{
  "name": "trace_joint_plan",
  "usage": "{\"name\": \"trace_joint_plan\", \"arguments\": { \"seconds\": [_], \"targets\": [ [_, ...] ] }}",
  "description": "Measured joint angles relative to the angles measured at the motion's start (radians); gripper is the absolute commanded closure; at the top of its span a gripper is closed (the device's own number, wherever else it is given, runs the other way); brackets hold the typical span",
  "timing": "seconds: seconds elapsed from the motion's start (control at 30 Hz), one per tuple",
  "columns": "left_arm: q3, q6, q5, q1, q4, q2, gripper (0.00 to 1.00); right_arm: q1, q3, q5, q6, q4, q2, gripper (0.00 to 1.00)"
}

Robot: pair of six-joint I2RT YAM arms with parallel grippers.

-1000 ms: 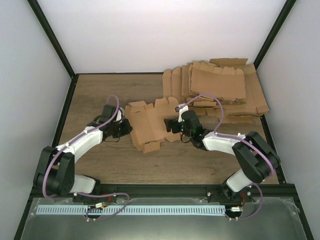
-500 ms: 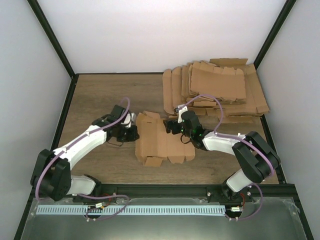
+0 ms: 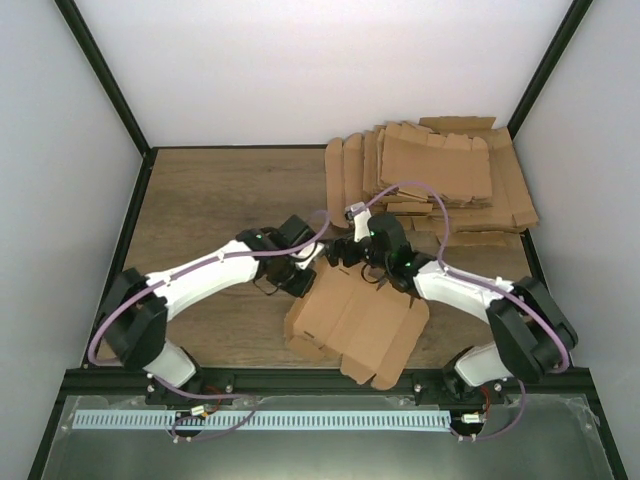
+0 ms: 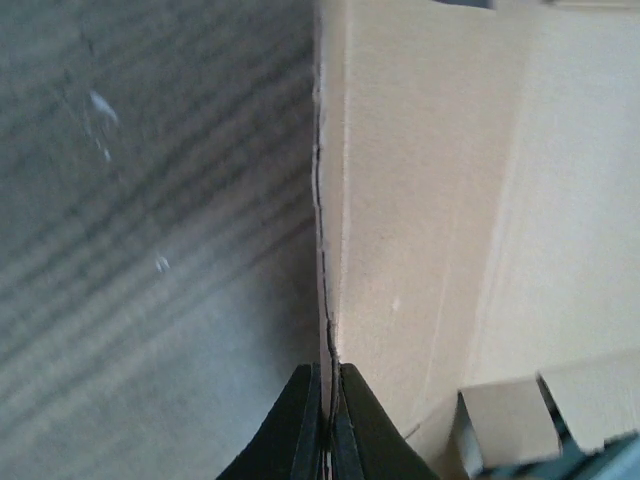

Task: Fold the paper box

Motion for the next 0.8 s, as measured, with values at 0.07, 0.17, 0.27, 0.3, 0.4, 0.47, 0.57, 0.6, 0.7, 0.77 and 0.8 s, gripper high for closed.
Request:
{"name": "trace_joint_plan", "arguments": {
  "seconds": [0.07,0.17,0.27,0.3,0.4,0.47,0.57,0.6,0.7,0.77,0.8],
  "targets": [
    [0.052,0.042,-0.038,-0.007,-0.003,0.058,0.96,0.003,0.017,-0.01,-0.016,-0.04,-0.041,0.04],
    [0.091,0.1,-0.071,-0.007,-0.007,0.09,0.96,-0.007,0.028,0.015,-0.027,-0.116,-0.072,0.04],
    [0.117,0.148,-0.106,-0.006,-0.024,0.108,0.96,-0.005,0.026,0.039,-0.042,-0.178,-0.103,0.04],
    [0.127,0.161,-0.115,-0.006,-0.031,0.112,0.96,-0.005,0.02,0.045,-0.047,-0.195,-0.117,0.05],
    [0.171,0.21,-0.151,-0.006,-0.051,0.124,0.96,-0.003,-0.015,0.047,-0.064,-0.219,-0.165,0.07],
    [0.199,0.233,-0.169,-0.006,-0.053,0.133,0.96,0.001,-0.035,0.041,-0.075,-0.224,-0.181,0.1],
    [0.226,0.256,-0.19,-0.006,-0.065,0.143,0.96,0.006,-0.04,0.04,-0.087,-0.232,-0.175,0.13],
    [0.23,0.258,-0.194,-0.006,-0.068,0.143,0.96,0.007,-0.04,0.044,-0.092,-0.233,-0.173,0.14],
    [0.242,0.264,-0.208,-0.006,-0.081,0.143,0.96,0.028,-0.035,0.092,-0.106,-0.245,-0.156,0.14],
    [0.245,0.268,-0.222,-0.006,-0.086,0.143,0.96,0.058,-0.026,0.151,-0.109,-0.263,-0.143,0.17],
    [0.246,0.269,-0.226,-0.006,-0.089,0.143,0.96,0.073,-0.018,0.19,-0.109,-0.275,-0.134,0.2]
  ]
}}
